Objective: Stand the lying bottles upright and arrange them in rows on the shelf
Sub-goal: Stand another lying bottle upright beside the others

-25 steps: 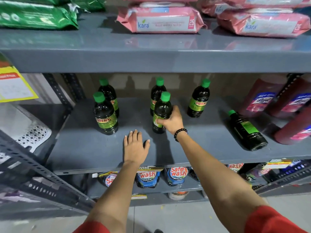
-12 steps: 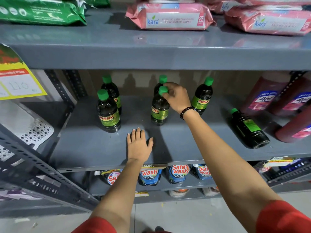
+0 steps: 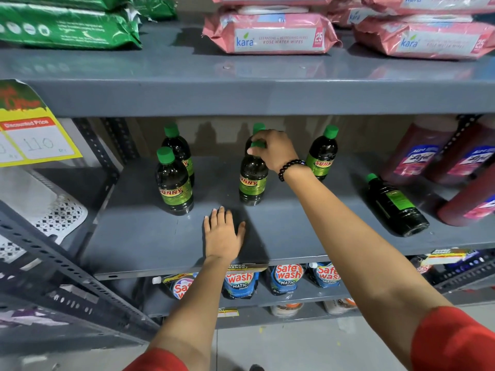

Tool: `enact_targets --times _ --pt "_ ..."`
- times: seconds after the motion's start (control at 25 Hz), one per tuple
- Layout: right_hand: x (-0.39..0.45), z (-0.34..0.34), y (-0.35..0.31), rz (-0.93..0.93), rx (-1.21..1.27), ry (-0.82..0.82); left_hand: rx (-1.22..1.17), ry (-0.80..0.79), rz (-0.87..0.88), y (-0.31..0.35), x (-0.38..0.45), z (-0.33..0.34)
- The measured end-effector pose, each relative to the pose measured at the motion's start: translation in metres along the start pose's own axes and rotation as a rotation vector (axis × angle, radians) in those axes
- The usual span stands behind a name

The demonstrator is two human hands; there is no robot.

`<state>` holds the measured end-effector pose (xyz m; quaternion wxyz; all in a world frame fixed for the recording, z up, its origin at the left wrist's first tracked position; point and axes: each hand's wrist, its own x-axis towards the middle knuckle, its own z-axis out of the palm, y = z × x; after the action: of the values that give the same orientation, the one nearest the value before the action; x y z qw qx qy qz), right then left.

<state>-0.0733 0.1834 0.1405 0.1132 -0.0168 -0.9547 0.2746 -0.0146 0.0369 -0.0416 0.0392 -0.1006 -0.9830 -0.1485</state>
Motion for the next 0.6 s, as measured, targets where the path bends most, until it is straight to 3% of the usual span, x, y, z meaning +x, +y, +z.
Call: enact_targets --times 0.6 --pt "0.006 -0.017 0.013 -0.026 0.069 -0.269 -0.002 0.005 0.014 0.000 0.000 0.000"
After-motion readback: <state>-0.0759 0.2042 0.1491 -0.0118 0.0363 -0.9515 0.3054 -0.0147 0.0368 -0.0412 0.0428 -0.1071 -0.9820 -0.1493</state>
